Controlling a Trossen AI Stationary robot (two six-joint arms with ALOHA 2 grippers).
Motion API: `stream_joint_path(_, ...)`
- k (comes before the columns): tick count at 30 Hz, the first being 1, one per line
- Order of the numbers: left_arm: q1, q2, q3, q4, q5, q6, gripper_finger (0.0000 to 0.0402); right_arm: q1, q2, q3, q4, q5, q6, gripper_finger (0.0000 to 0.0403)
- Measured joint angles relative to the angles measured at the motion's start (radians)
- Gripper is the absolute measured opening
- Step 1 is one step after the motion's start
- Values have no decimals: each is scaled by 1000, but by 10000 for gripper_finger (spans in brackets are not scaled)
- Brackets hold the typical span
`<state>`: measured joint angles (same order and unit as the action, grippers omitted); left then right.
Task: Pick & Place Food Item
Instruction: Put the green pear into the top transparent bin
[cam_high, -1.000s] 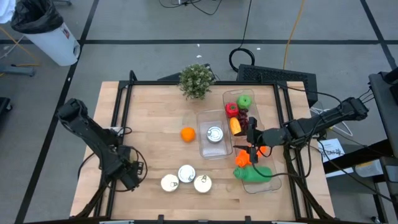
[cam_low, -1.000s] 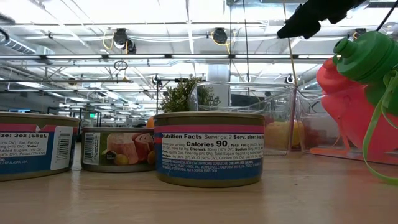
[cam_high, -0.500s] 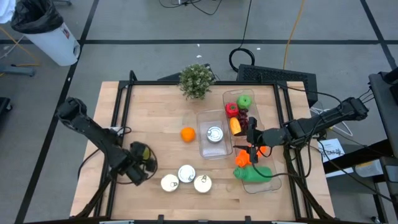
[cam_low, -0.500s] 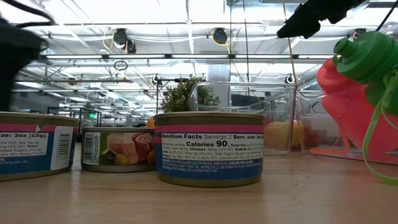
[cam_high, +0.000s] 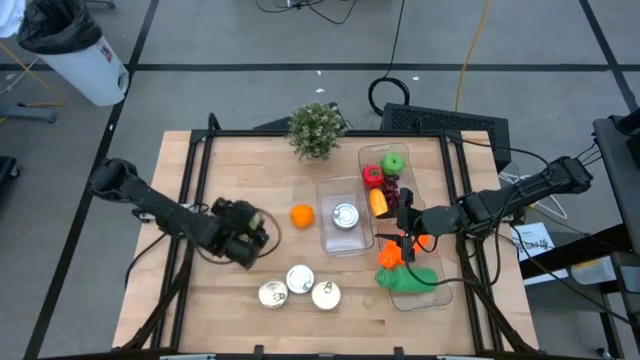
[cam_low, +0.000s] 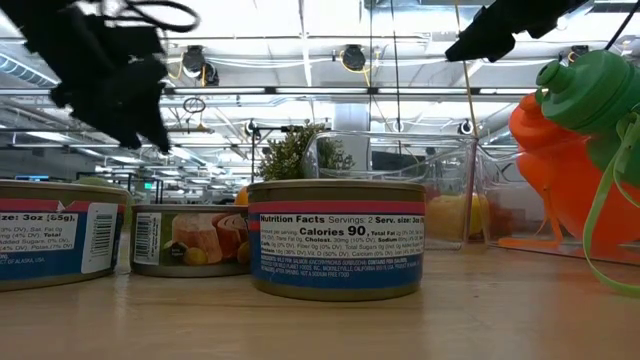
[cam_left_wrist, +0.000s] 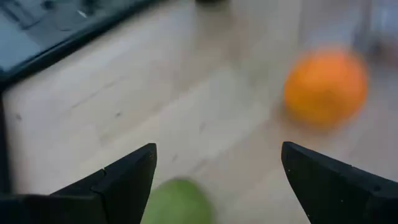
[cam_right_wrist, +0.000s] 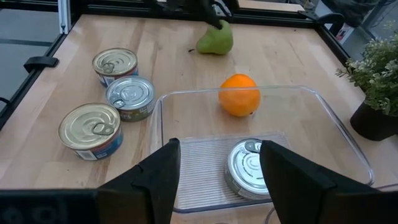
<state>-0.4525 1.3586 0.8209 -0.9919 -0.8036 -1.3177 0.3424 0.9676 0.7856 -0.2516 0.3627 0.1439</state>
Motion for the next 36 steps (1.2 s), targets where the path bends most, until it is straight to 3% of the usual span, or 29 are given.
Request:
stream_joint_path(6, 133, 0, 105, -3, 466, 549, 349, 0, 0, 0, -3, 0, 1, 206)
stream_joint_path(9, 180, 0, 125, -4, 586, 818, 349, 0, 0, 0, -3, 0, 1, 206)
stream_joint_path(13, 203, 1, 125, -80, 599, 1130, 349, 0, 0, 0, -3, 0, 3, 206)
stream_joint_path(20, 217, 23, 118, -307, 569, 1362, 349, 0, 0, 0, -3, -1, 7, 206)
stream_joint_path(26, 216, 29, 82, -231, 556, 1590, 349, 0, 0, 0, -3, -1, -1, 206)
stream_joint_path(36, 260, 30, -64, -72, 509, 1718, 349, 0, 0, 0, -8, -1, -2, 206)
